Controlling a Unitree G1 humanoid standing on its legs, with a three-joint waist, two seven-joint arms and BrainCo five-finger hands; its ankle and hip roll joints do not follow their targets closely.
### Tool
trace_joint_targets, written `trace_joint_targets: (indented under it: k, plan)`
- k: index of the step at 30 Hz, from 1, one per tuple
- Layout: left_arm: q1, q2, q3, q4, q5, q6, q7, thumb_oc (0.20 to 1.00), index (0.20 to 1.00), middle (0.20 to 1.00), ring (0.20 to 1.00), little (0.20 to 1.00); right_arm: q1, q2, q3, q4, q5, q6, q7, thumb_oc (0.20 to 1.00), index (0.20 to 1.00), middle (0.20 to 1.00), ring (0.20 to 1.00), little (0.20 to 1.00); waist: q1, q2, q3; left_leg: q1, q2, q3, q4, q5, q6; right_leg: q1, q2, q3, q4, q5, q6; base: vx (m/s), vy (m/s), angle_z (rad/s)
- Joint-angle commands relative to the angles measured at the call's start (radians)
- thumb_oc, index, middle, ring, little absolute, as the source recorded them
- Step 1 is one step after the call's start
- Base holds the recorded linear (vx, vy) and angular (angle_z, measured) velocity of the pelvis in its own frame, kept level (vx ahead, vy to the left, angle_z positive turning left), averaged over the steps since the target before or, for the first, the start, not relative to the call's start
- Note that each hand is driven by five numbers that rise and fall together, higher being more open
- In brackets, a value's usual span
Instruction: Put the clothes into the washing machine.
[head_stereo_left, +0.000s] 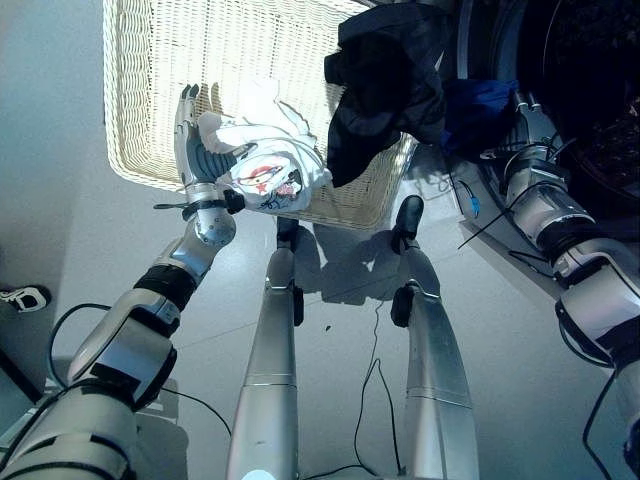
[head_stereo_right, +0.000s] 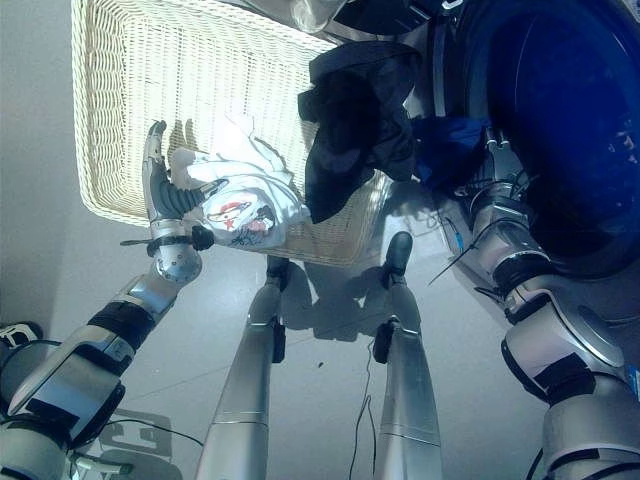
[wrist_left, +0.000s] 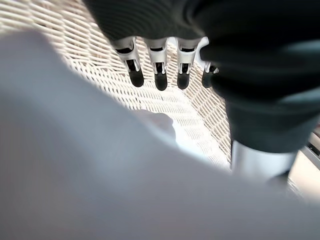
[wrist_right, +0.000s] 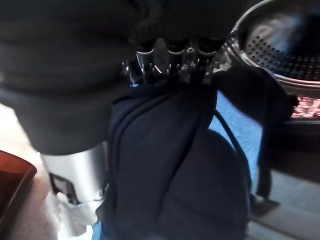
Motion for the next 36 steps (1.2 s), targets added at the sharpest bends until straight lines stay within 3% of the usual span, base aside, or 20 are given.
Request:
trace_joint_targets:
  k: [1,7,8,9,10,27,36]
  plan:
    - [-0.017,-0.051,0.026,-0.015,0.032,-0.030,0.042,1.000,1.000,1.000,1.000,1.000,-0.049,-0.035,0.078,0.011,-0.077,0.061,-0.023,1.000,1.000,1.000,1.000,1.000,-0.003,0.102,-0.017,-0.012,-0.126,0.051,-0.029,0.016,0.106,0.012,0.080,-0.143,0.036,-0.034,0.042,-0.01,0.051,0.05]
    - [-0.029,-0.074,0.014,-0.024,0.042,-0.037,0.059,1.000,1.000,1.000,1.000,1.000,-0.087,-0.015,0.081,0.056,-0.070,0.111,-0.043,1.000,1.000,1.000,1.000,1.000,0.009,0.125,-0.017,-0.030,-0.132,0.050,-0.042,0.030,0.108,-0.008,0.075,-0.142,0.029,-0.025,0.042,0.00,0.009,0.00]
    - [-0.029,-0.075,0.014,-0.028,0.041,-0.036,0.061,1.000,1.000,1.000,1.000,1.000,-0.093,-0.013,0.079,0.058,-0.076,0.119,-0.043,0.636,0.636,0.636,0.636,0.636,0.010,0.128,-0.017,-0.033,-0.133,0.050,-0.043,0.031,0.108,-0.012,0.076,-0.141,0.029,-0.024,0.042,0.00,0.000,0.00]
    - [-0.029,-0.077,0.015,-0.033,0.042,-0.035,0.063,1.000,1.000,1.000,1.000,1.000,-0.096,-0.011,0.078,0.059,-0.084,0.128,-0.044,0.529,0.529,0.529,0.529,0.529,0.012,0.130,-0.017,-0.036,-0.133,0.051,-0.044,0.032,0.108,-0.015,0.076,-0.142,0.029,-0.024,0.042,0.00,0.000,0.00]
    - [-0.029,-0.078,0.014,-0.043,0.041,-0.031,0.065,1.000,1.000,1.000,1.000,1.000,-0.103,-0.009,0.085,0.064,-0.098,0.145,-0.049,0.200,0.200,0.200,0.200,0.200,0.015,0.136,-0.017,-0.038,-0.135,0.052,-0.046,0.036,0.110,-0.019,0.075,-0.143,0.030,-0.021,0.042,0.00,0.000,0.00]
    - [-0.004,-0.089,0.022,-0.075,0.036,-0.049,0.086,1.000,1.000,1.000,1.000,1.000,-0.101,-0.030,0.074,0.084,-0.134,0.183,-0.101,0.200,0.200,0.200,0.200,0.200,0.015,0.145,-0.017,-0.049,-0.139,0.055,-0.045,0.044,0.115,-0.032,0.074,-0.140,0.024,-0.005,0.041,0.00,0.000,0.00]
    - [0.008,-0.086,0.028,-0.083,0.036,-0.047,0.085,1.000,1.000,1.000,1.000,1.000,-0.072,-0.039,0.042,0.081,-0.040,0.156,-0.129,0.200,0.200,0.200,0.200,0.200,0.011,0.140,-0.017,-0.050,-0.139,0.054,-0.043,0.045,0.118,-0.034,0.075,-0.139,0.021,0.002,0.041,0.00,0.000,0.00]
